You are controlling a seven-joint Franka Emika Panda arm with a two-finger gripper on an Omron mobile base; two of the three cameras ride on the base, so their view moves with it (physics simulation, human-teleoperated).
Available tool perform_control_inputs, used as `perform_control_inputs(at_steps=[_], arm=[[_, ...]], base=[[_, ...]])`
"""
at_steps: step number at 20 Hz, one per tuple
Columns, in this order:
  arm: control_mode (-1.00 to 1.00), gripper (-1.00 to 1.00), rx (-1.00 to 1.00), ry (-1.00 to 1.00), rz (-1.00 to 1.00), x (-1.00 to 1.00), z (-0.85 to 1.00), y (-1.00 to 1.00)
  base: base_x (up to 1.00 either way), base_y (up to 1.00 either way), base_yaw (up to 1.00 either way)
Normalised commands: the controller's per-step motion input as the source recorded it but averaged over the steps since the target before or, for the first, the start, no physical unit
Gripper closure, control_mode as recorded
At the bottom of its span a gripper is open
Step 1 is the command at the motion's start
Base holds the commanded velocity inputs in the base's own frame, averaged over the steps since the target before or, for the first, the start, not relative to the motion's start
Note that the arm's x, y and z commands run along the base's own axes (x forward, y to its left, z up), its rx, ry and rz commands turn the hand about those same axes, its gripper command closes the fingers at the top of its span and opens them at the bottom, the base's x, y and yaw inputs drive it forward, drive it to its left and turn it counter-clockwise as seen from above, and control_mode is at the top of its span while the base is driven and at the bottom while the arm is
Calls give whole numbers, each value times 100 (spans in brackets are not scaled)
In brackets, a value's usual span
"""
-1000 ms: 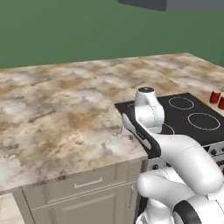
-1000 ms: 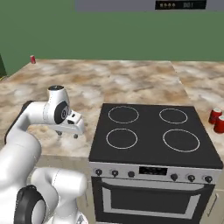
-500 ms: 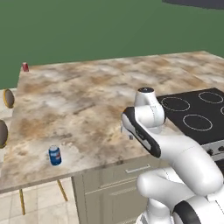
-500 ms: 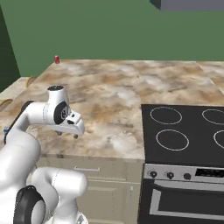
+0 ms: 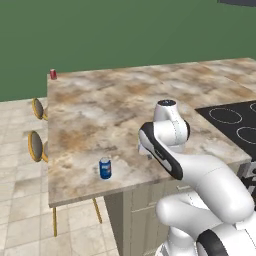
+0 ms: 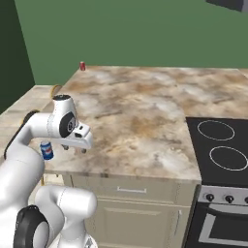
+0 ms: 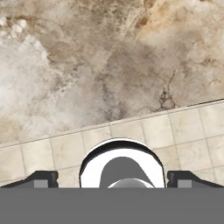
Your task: Four empty soda cans are scattered around the kitchen. Gather all the cans and cluster them next to the stove for recycling.
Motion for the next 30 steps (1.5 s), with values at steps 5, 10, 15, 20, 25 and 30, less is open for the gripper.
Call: perform_control_inputs(at_steps=[5, 10, 15, 20, 25, 30], arm=[[100, -100, 0, 0, 0, 0, 0, 0], [100, -100, 0, 0, 0, 0, 0, 0], [100, -100, 0, 0, 0, 0, 0, 0], [100, -100, 0, 0, 0, 0, 0, 0], [100, -100, 0, 0, 0, 0, 0, 0], [100, -100, 0, 0, 0, 0, 0, 0]], base=[[12, 33, 11], [24, 19, 6], [17, 43, -1], [24, 41, -2], [31, 36, -4], [36, 32, -4]])
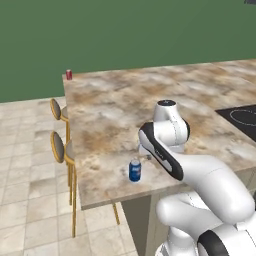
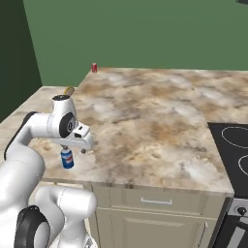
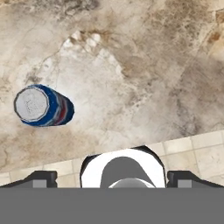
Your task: Four empty soda cans are scattered around the kitchen. Gather all the cans and cluster them next to the stove for recycling.
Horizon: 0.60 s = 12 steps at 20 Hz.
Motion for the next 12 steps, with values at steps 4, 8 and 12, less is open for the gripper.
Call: perform_control_inputs(at_steps=[4, 8, 12], arm=[[100, -100, 0, 0, 0, 0, 0, 0], [100, -100, 0, 0, 0, 0, 0, 0], [100, -100, 0, 0, 0, 0, 0, 0]], base=[[33, 32, -3], [9, 25, -3], [0, 0, 0]])
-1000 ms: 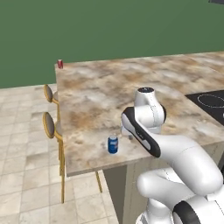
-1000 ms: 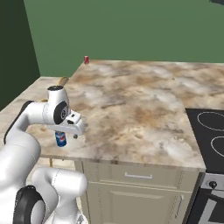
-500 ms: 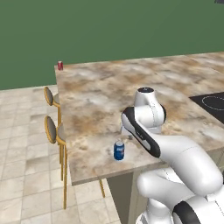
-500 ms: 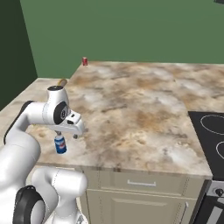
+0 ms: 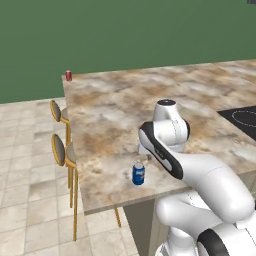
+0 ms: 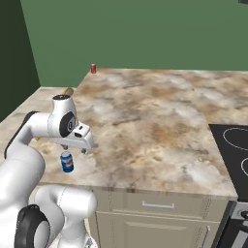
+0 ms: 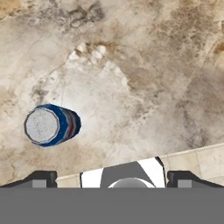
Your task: Four empty soda cans are scattered around the kitchen. Gather all the cans and cluster them next to the stove for recycling.
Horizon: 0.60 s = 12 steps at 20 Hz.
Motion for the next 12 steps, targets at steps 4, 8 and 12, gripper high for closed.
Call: perform_control_inputs(at_steps=[4, 8, 12], arm=[[100, -100, 0, 0, 0, 0, 0, 0], [-100, -100, 0, 2, 0, 8, 0, 5], [-100, -100, 0, 8, 5, 29, -7, 29]], base=[[0, 0, 0], [0, 0, 0], [0, 0, 0]])
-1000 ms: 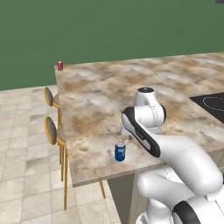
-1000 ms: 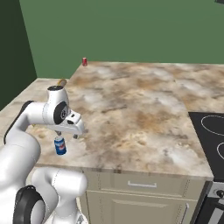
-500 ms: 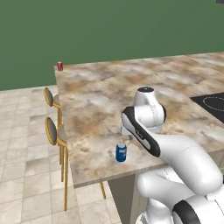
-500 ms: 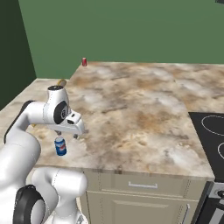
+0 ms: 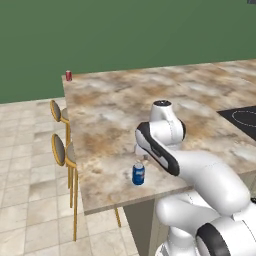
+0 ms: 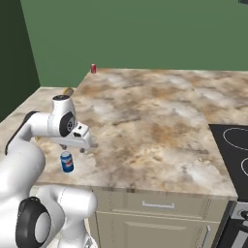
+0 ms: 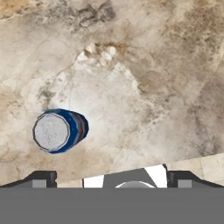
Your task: Four empty soda cans are scattered around the kitchen. Gather all the cans and cluster them next to the stove for recycling.
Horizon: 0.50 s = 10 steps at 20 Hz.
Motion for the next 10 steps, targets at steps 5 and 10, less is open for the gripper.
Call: perform_control_inputs(at_steps=[5, 10], arm=[[-100, -100, 0, 11, 7, 22, -5, 47], [-100, -100, 0, 4, 3, 13, -2, 45]], base=[[0, 0, 0], [0, 0, 0]])
